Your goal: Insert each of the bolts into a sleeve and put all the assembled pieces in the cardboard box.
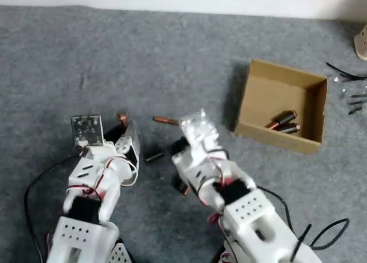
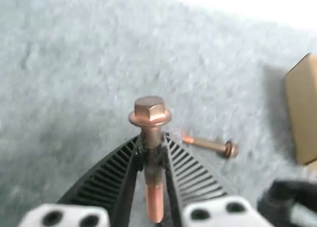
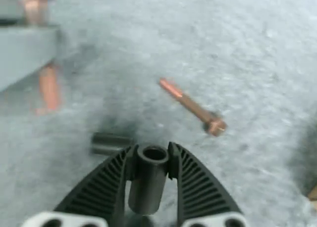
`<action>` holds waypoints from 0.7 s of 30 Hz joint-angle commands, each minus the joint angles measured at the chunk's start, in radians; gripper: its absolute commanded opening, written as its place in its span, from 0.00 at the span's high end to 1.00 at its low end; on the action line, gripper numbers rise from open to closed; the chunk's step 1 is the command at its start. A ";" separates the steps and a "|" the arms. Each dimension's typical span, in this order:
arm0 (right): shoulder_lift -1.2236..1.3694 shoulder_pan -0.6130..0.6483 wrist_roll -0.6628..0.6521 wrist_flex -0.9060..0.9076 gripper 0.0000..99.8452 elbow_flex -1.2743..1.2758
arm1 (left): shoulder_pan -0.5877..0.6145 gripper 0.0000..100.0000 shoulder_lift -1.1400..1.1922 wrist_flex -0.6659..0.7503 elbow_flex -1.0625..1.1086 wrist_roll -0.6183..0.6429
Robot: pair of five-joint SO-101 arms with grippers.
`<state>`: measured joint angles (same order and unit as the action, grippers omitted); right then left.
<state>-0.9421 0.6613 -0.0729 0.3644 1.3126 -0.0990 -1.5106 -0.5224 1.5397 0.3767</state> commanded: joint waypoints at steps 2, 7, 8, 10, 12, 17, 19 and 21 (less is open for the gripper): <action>-0.193 0.045 -0.029 -0.027 1.00 0.064 | 0.007 1.00 -0.153 0.025 -0.025 -0.006; -0.463 0.096 -0.158 -0.027 1.00 0.213 | 0.004 1.00 -0.326 0.023 -0.067 -0.003; -0.526 0.110 -0.170 -0.027 1.00 0.245 | -0.002 1.00 -0.334 0.021 -0.085 -0.002; -0.653 0.130 -0.189 -0.027 1.00 0.311 | -0.036 1.00 -0.320 0.020 -0.116 -0.002; -0.776 0.139 -0.207 -0.025 1.00 0.372 | -0.091 1.00 -0.308 0.020 -0.147 -0.002; -0.894 0.143 -0.258 0.024 1.00 0.464 | -0.252 1.00 -0.308 -0.038 -0.232 -0.005; -0.872 0.143 -0.270 0.024 1.00 0.450 | -0.283 1.00 -0.308 -0.089 -0.252 -0.006; -0.872 0.143 -0.272 0.024 1.00 0.449 | -0.295 1.00 -0.308 -0.101 -0.255 -0.006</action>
<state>-1.7983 0.7948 -0.3276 0.3874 1.6747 -0.3567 -1.8067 -0.6084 1.3495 0.3767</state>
